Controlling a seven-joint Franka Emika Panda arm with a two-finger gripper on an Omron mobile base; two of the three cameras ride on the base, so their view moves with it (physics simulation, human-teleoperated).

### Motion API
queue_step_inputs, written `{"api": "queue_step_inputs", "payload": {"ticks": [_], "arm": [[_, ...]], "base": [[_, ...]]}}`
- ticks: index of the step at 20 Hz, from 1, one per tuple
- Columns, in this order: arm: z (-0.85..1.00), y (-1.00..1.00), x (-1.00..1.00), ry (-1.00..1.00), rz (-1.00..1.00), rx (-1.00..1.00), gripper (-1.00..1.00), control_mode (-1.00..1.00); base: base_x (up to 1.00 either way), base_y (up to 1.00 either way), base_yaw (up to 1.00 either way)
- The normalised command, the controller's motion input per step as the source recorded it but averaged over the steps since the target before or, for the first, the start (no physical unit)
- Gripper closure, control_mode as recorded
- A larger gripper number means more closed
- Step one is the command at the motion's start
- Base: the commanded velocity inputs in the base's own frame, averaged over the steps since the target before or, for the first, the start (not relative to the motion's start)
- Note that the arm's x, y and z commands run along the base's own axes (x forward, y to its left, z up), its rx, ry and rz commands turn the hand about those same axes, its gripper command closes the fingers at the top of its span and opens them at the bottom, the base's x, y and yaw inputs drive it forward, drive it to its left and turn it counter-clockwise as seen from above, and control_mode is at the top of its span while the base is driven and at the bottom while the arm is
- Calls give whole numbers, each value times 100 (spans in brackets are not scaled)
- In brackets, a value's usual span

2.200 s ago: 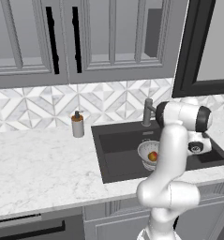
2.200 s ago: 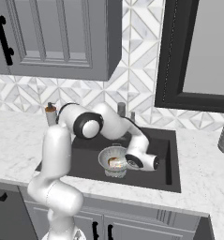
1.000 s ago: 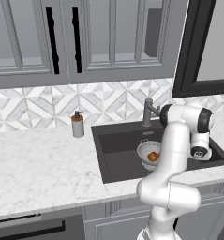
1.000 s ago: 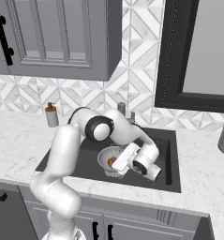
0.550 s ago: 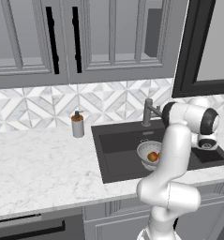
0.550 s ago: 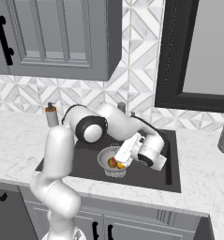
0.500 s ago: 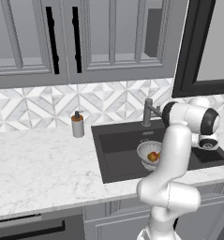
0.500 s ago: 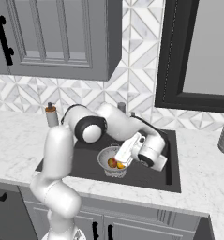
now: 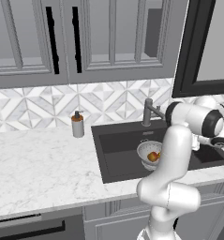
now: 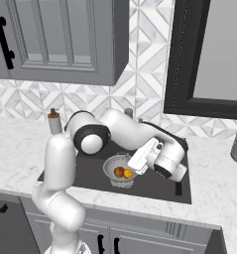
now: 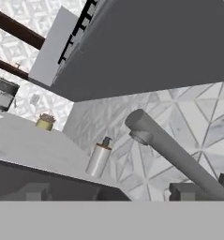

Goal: Put the colander in the sink, put the tangerine, apple in the colander, and turn on the sink faucet and pour water over the colander.

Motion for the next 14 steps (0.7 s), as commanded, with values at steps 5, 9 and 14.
{"api": "queue_step_inputs", "payload": {"ticks": [5, 9, 14], "arm": [[12, -22, 0, 34, 0, 0, -100, -100], [0, 0, 0, 14, -2, 6, -100, -100], [3, 14, 11, -2, -3, 8, -100, -100]], "base": [[0, 0, 0], [0, 0, 0], [0, 0, 0]]}}
